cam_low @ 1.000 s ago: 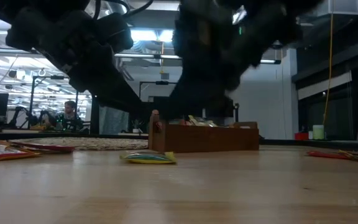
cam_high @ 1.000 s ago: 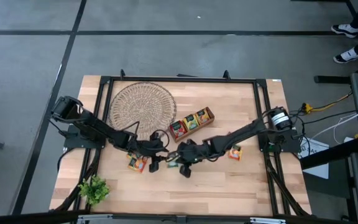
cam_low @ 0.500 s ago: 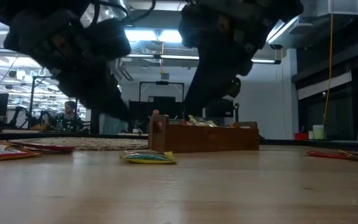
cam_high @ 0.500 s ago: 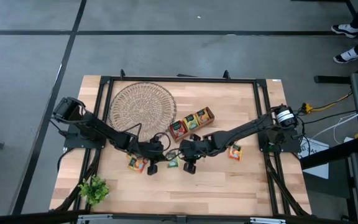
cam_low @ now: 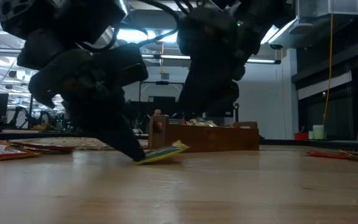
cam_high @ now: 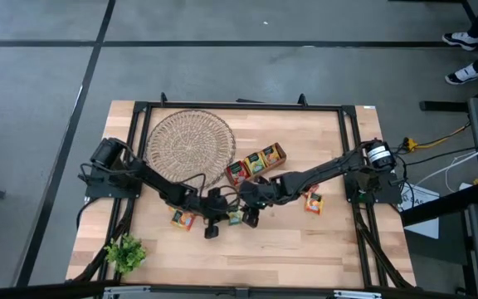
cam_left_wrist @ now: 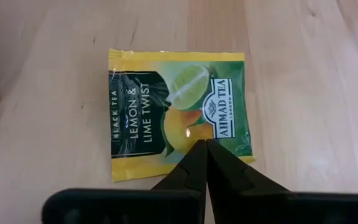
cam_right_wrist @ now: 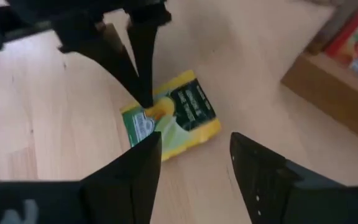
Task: Pick & Place Tea
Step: Put the yellow tea bag into the middle section of the wooden organizer
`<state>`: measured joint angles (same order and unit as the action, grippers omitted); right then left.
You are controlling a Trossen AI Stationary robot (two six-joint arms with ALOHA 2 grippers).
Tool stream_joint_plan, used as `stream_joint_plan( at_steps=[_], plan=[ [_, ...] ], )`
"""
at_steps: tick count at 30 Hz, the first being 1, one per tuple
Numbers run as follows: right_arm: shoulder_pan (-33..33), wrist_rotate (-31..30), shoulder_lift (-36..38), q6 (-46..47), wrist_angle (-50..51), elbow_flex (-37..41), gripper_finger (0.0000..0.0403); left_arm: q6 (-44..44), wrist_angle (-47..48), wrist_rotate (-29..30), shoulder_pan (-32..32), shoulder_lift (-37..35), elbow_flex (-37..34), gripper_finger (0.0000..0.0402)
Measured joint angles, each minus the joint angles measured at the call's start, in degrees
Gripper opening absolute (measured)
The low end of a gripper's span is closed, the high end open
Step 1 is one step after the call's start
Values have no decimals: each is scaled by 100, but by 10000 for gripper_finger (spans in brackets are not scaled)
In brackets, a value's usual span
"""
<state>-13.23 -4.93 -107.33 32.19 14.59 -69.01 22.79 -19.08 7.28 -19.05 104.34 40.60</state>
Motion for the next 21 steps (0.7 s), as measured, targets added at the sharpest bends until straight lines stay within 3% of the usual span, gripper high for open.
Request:
stream_joint_plan(
  at_steps=[11, 21],
  plan=[
    [127, 465, -665, 218, -57, 4, 176, 170, 242, -85, 13, 50, 28, 2],
    [197, 909, -697, 344, -531, 4, 173, 198, 242, 12, 11, 61, 19, 1]
  ],
)
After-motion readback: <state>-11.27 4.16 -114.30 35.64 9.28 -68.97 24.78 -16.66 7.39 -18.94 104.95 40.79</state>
